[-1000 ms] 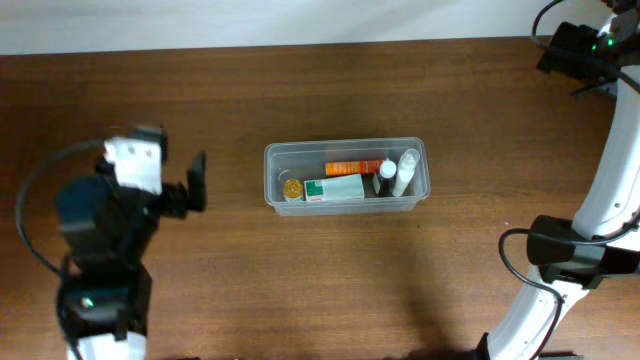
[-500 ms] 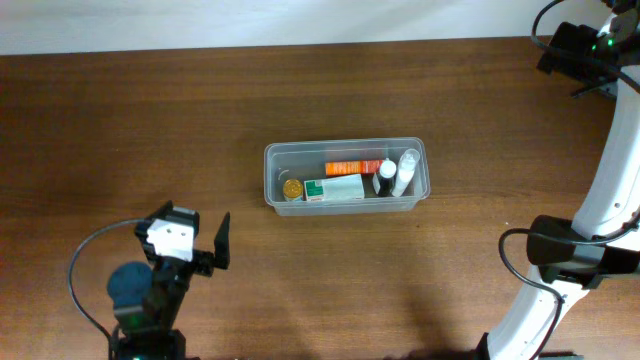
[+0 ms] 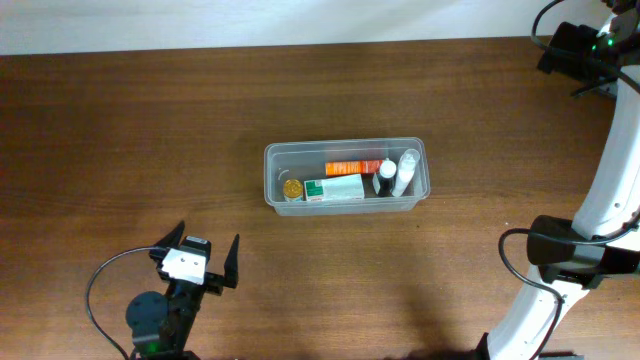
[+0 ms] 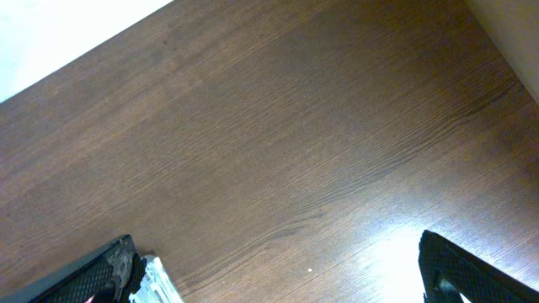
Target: Pack container
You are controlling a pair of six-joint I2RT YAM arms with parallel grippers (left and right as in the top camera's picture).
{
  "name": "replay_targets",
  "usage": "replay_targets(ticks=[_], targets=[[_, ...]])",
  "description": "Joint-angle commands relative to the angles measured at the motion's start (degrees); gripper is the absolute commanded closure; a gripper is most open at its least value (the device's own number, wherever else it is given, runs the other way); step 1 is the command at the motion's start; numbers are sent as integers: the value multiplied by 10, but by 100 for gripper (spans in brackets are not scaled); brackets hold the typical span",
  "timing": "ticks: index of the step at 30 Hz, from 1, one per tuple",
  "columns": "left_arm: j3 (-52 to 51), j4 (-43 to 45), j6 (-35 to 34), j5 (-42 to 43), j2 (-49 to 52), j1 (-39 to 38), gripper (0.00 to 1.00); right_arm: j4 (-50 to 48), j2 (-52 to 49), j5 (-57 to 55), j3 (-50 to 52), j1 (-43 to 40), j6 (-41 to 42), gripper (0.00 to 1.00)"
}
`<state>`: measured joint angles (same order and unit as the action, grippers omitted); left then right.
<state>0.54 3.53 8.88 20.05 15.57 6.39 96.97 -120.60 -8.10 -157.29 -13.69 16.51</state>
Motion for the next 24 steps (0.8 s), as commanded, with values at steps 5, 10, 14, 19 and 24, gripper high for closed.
replay_targets(ticks=[5, 10, 14, 19, 24], targets=[[0, -66, -2, -8, -20, 0, 1, 3, 6, -5, -5, -2, 2, 2], [0, -67, -2, -10, -38, 0, 1, 3, 6, -5, -5, -2, 2, 2], [0, -67, -3, -9, -62, 0, 1, 3, 6, -5, -5, -2, 2, 2], [0, -67, -3, -9, -106, 0, 1, 3, 6, -5, -5, -2, 2, 2], [0, -67, -3, -10, -150, -10, 1, 3, 6, -5, -5, -2, 2, 2]])
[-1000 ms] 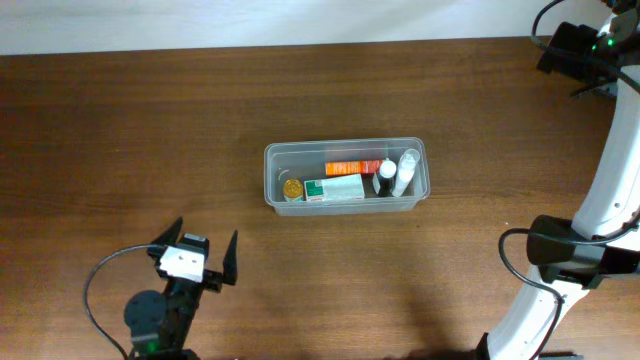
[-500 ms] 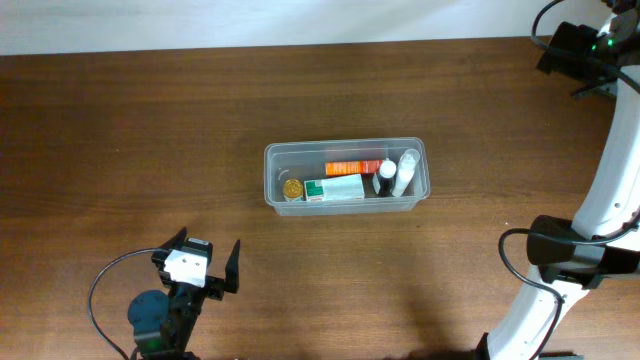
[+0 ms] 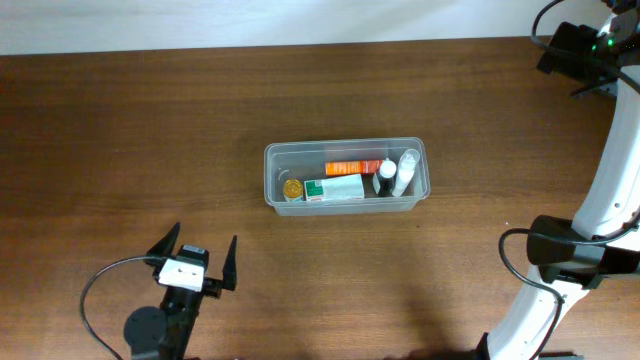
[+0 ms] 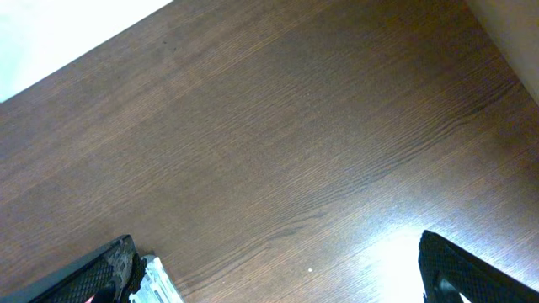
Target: Pack container
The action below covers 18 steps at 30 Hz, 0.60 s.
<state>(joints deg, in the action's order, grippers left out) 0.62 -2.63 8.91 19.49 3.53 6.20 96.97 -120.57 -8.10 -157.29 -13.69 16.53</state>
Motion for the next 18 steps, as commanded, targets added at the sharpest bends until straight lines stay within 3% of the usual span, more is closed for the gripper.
replay_targets(ticks=[1, 18], targets=[[-1, -4, -3, -4, -33, -12, 1, 3, 6, -5, -5, -2, 2, 2], [-1, -5, -3, -4, -32, -23, 1, 3, 6, -5, -5, -2, 2, 2]])
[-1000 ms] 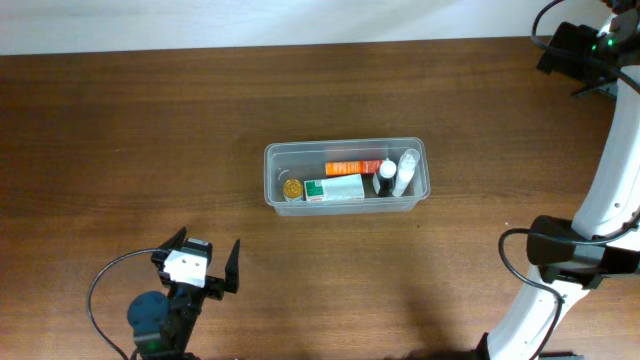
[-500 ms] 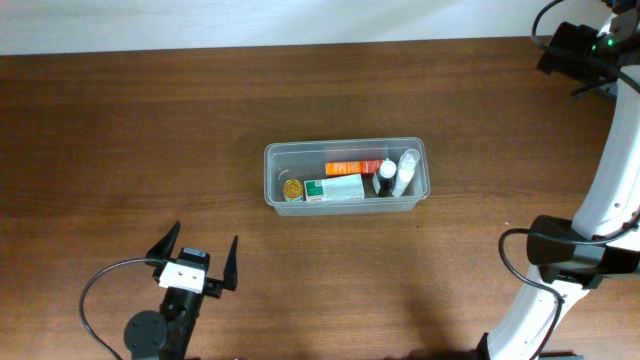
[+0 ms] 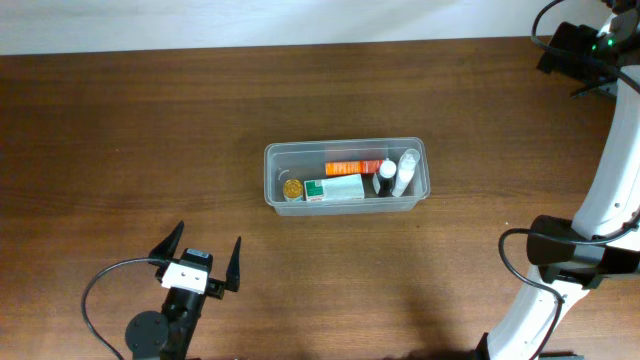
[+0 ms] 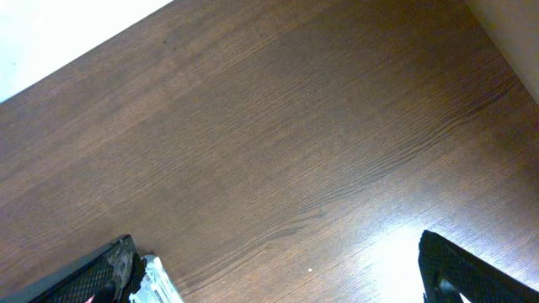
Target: Pack container
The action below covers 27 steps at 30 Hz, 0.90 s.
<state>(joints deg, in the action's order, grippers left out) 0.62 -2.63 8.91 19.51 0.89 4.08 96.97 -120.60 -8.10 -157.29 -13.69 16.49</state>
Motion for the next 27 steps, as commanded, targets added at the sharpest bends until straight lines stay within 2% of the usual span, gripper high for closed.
replay_targets(ticks=[1, 27], targets=[[-1, -5, -3, -4, -6, -2, 1, 3, 6, -5, -5, -2, 3, 2], [-1, -5, -3, -4, -6, -2, 1, 3, 16, -5, -5, 0, 3, 2]])
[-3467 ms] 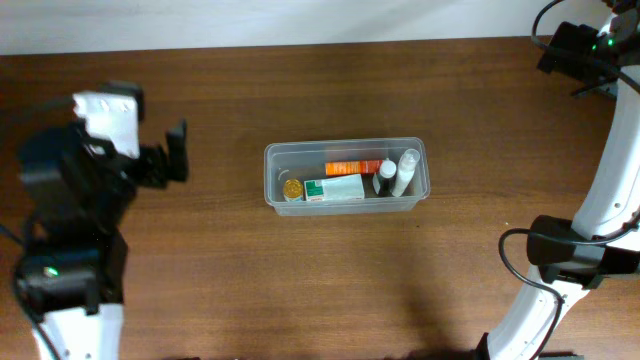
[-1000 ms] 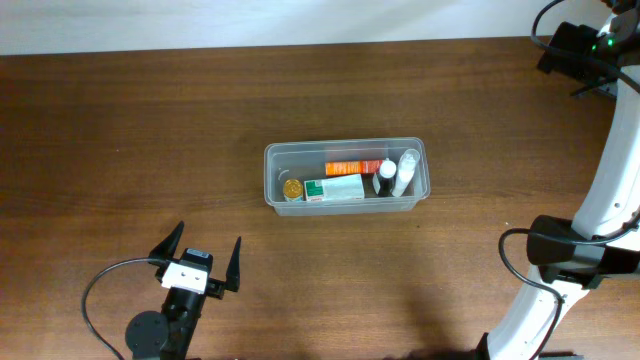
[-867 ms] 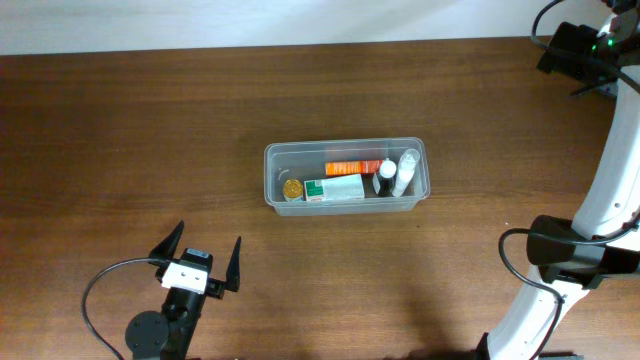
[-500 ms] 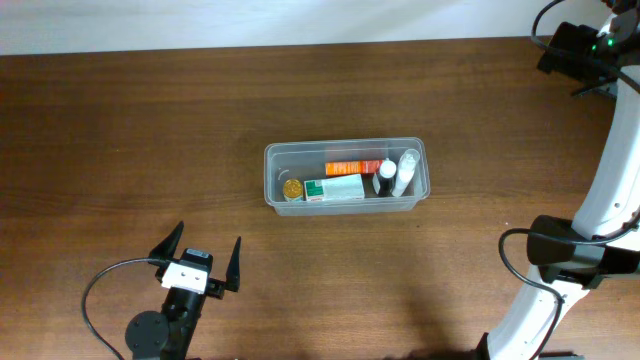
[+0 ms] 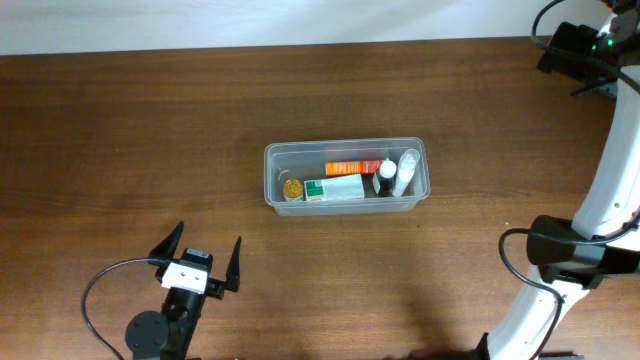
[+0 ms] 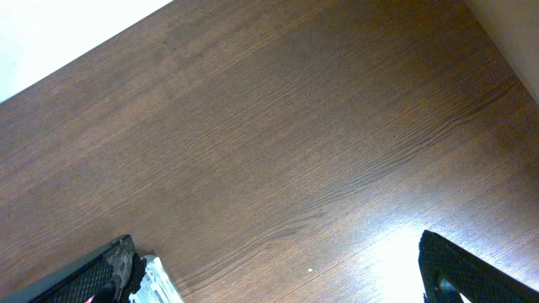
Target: Pack container
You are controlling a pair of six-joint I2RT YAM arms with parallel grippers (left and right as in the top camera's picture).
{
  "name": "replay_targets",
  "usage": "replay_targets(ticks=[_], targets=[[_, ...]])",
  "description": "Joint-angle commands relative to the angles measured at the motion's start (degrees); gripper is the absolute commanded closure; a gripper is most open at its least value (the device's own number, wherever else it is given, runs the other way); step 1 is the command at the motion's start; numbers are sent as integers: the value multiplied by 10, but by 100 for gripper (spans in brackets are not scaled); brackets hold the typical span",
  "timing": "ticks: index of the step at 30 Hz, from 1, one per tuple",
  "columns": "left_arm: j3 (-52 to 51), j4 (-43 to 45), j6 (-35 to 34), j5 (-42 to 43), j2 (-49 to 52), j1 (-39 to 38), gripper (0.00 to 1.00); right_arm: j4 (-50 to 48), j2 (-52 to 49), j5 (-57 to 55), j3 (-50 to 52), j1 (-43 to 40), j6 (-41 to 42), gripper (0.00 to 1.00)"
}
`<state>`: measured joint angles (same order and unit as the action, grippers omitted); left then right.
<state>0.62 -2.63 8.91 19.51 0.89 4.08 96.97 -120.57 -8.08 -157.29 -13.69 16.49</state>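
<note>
A clear plastic container (image 5: 272,182) stands at the table's middle. Inside it lie an orange box (image 5: 352,167), a green and white box (image 5: 334,188), a small yellow round thing (image 5: 291,187), a black-capped bottle (image 5: 385,178) and a white bottle (image 5: 405,172). My left gripper (image 5: 203,251) is open near the front left edge, well apart from the container, with nothing between its fingers. My right gripper (image 6: 278,273) is open over bare wood at the far right corner. A pale ribbed thing (image 6: 156,284) shows beside its left finger; I cannot tell what it is.
The brown wooden table (image 5: 130,130) stretches around the container. The right arm's white links (image 5: 610,190) and black cables run along the right edge. A pale wall borders the table's far side (image 5: 300,20).
My left gripper stood open at the front left, a little nearer the container. Then it sat slightly lower and to the left, and after that it settled where it is now. The container's contents and the right arm have stayed the same throughout.
</note>
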Motion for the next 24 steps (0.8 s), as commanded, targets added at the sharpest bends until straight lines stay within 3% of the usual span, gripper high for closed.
replay_targets(ticks=[1, 7, 10, 15, 19, 24], targets=[[-1, -5, -3, -4, -6, -2, 1, 3, 21, -5, -5, 2, 3, 2], [-1, -5, -3, -4, -6, -2, 1, 3, 95, -5, -5, 45, 2, 2], [-1, -5, -3, -4, -6, -2, 0, 2, 133, -61, -1, 77, -9, 2], [-1, -5, -3, -4, -6, -2, 1, 2, 221, -78, 50, 140, -9, 2], [-1, -5, -3, -4, -6, -2, 1, -63, 355, -83, 198, 175, -7, 2], [-1, -5, -3, -4, -6, -2, 1, -243, 524, -65, 439, 174, 5, 2]])
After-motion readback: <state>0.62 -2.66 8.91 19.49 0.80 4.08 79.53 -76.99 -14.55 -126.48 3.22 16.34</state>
